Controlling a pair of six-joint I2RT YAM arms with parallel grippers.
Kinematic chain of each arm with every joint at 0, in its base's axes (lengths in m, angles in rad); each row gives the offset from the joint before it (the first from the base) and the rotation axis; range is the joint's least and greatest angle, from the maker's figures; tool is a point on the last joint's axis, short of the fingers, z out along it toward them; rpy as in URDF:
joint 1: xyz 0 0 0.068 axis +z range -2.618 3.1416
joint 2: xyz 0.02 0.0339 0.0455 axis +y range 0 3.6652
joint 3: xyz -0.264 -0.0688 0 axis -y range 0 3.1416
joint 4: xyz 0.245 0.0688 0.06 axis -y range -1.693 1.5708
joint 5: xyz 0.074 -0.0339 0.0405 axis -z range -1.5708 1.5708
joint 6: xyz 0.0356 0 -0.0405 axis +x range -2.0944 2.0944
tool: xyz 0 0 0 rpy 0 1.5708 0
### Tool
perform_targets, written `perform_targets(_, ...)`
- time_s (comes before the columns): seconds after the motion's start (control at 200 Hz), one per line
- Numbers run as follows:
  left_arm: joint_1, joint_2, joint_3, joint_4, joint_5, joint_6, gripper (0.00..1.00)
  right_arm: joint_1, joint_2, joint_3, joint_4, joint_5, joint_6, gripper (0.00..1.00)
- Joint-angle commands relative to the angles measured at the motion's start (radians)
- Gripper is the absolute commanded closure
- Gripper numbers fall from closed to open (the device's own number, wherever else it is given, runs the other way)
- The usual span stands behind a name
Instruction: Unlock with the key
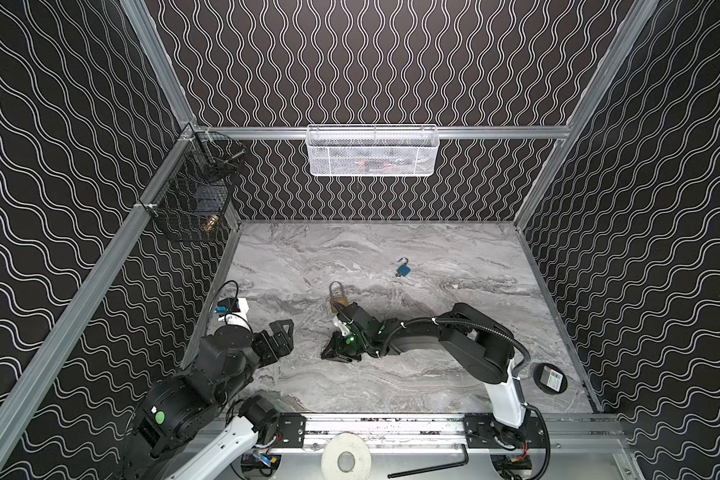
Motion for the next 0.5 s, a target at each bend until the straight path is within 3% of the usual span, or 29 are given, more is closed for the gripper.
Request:
perform_targets(0.0, 0.001, -0.002, 0.005, 0.006, -0.015, 0.028, 0.02, -0.004, 0.009, -0.003, -0.037, 0.050, 0.030, 0.83)
perform_targets(0.235, 0.001, -0.004, -0.001, 0.015, -0.009, 0.029, 0.02, -0.008, 0.007, -0.012, -0.022, 0.046, 0.040, 0.88)
perform_targets(0.495, 0.000, -0.005, -0.067, 0.093, 0.056, 0.032, 0.02, -0.014, -0.026, -0.035, 0.043, 0.028, 0.015, 1.00)
